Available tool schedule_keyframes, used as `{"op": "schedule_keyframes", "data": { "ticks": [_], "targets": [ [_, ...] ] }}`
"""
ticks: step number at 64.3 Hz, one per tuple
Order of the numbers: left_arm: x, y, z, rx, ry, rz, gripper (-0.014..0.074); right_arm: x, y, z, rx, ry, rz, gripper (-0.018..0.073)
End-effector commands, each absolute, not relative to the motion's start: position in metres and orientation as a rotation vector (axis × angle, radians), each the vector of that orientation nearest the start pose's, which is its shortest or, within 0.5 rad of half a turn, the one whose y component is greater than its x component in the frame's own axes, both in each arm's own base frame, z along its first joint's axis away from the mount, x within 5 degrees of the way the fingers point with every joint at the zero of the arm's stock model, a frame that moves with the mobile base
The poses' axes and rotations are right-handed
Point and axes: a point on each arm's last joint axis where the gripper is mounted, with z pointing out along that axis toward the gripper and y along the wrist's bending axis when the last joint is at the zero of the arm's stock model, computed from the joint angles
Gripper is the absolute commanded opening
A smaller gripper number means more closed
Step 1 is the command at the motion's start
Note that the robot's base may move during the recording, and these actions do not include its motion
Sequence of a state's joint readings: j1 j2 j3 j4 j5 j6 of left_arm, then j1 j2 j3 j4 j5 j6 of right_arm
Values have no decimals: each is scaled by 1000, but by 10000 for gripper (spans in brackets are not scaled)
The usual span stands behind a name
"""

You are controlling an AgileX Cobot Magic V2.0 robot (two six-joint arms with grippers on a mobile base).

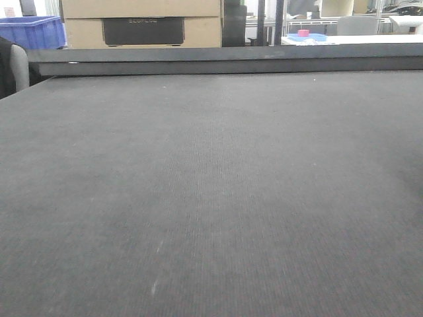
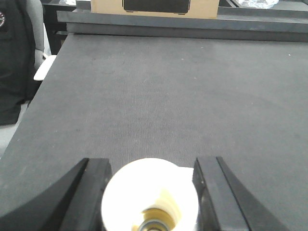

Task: Place valve from conveyor to right shelf box
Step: 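Drive the base to the shelf of blue bins holding both valves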

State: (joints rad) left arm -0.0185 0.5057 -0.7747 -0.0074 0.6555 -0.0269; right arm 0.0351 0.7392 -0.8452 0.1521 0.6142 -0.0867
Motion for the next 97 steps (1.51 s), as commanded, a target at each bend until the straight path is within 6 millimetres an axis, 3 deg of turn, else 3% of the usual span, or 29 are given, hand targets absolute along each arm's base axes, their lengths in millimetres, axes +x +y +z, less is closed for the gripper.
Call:
{"op": "schedule_keyframes", "data": {
  "ticks": [1,97],
  "targets": [
    [85,-2,381,-13,1812,-46,-111,140,12,386,-54,1895,121,-167],
    [85,-2,381,-13,1812,-46,-111,141,12,386,-54,1893,121,-167]
  ]
}}
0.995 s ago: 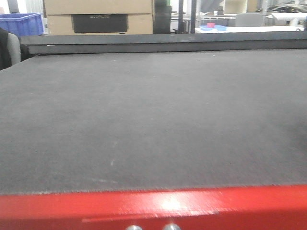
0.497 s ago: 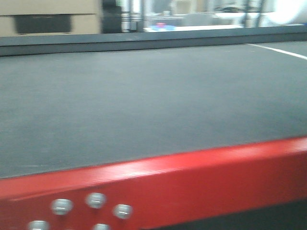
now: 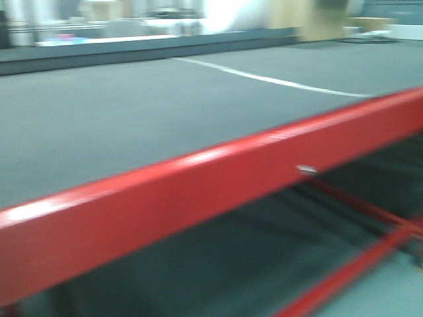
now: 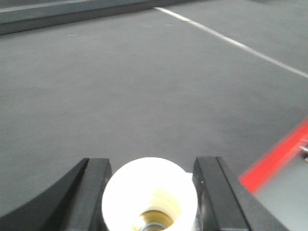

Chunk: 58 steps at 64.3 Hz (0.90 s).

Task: Place valve from conveyor to right shelf box
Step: 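Drive the base to the shelf of blue bins holding both valves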

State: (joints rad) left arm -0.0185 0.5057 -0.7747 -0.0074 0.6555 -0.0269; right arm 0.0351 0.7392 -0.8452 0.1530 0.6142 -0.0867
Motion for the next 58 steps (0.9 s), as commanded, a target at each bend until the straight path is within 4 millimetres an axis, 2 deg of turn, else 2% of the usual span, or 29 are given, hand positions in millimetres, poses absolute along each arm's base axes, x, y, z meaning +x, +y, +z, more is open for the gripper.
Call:
{"op": "schedule_keyframes", "data": {
  "ticks": [1,58],
  "targets": [
    [85,-2,381,-13,1812,-46,-111,141,12,386,-54,1893,121,-167],
    [85,-2,381,-13,1812,-46,-111,141,12,386,-54,1893,121,-167]
  ]
}}
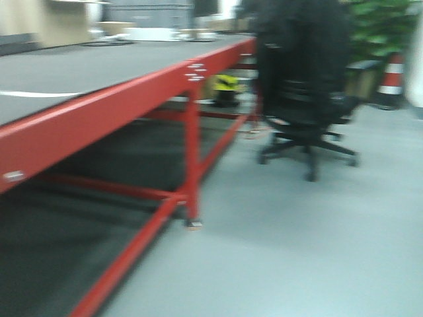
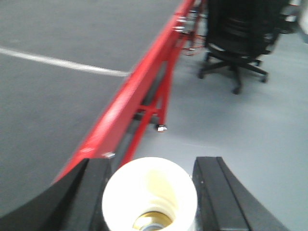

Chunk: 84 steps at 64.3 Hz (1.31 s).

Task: Place valve from conveyor to right shelf box
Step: 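Drive the base to the shelf of blue bins holding both valves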

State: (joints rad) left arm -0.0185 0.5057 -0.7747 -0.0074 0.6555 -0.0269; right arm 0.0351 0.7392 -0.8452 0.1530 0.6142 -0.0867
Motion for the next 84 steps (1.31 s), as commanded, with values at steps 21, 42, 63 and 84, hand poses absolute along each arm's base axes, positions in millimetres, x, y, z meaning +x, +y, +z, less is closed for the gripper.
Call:
{"op": "schedule_keyframes", "data": {
  "ticks": [21,42,63,84],
  "targets": [
    [85,-2,381,-13,1812,-46,-111,141,12,386,-54,1893,121,-167],
    [85,-2,381,-13,1812,-46,-111,141,12,386,-54,1893,121,-167],
    [85,-2,381,-13,1812,-46,-111,141,12,386,-54,1893,121,-167],
    [85,-2,381,-13,1812,-46,-111,141,12,386,-54,1893,121,-167]
  ]
}}
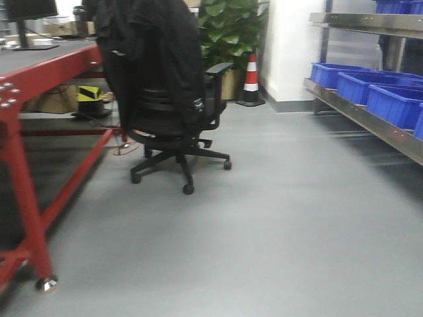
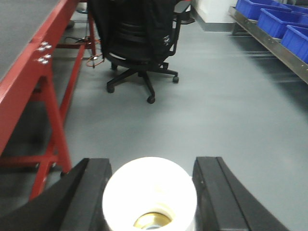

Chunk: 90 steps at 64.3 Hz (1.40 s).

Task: Place valve from conveyor to right shelf box
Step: 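Drive the base to the shelf of blue bins holding both valves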

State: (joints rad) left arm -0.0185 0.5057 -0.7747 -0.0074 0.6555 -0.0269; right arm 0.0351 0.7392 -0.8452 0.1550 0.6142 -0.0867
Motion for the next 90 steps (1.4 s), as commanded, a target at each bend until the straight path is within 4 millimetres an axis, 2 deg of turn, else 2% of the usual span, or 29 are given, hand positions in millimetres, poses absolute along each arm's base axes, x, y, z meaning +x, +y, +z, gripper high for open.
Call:
{"op": "schedule_keyframes", "data": {
  "ticks": [1,90],
  "targets": [
    [85,-2,381,-13,1812,-46,-111,141,12,386,-54,1893,121,-167],
    [85,-2,381,-13,1812,-46,-111,141,12,386,-54,1891,121,-167]
  ]
}}
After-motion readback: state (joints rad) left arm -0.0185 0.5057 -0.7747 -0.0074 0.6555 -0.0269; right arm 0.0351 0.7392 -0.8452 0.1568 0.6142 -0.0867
